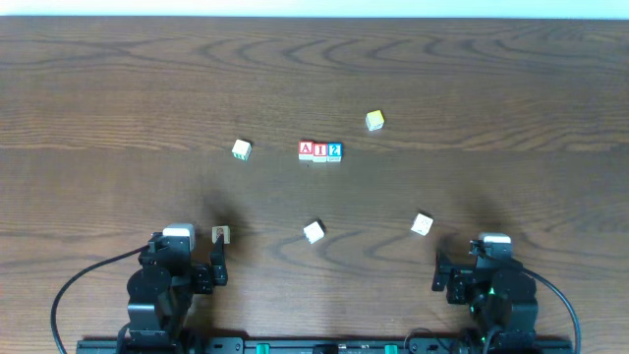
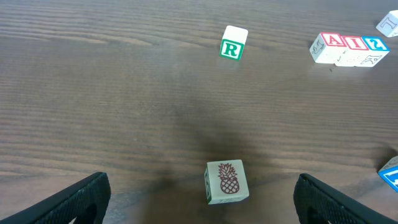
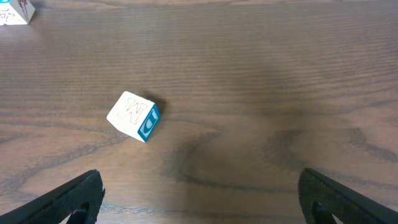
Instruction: Spell out Ai2
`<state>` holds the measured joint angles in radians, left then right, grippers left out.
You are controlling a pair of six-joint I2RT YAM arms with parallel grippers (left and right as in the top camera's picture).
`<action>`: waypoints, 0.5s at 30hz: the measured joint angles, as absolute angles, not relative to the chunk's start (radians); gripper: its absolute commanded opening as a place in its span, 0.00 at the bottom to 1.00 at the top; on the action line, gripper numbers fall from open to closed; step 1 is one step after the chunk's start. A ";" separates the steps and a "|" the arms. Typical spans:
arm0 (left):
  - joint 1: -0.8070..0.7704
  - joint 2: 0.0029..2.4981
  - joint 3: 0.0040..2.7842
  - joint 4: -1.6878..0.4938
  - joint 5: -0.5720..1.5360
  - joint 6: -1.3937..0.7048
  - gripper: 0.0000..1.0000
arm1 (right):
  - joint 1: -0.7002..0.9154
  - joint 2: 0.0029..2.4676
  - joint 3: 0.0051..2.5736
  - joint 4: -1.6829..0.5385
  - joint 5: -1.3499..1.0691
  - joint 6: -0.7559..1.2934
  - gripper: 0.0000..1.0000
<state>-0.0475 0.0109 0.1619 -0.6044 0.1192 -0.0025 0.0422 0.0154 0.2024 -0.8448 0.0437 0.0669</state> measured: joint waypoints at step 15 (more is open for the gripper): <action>-0.047 0.011 0.162 -0.604 0.119 -0.002 0.95 | 0.042 0.015 0.202 -0.845 0.044 0.067 0.99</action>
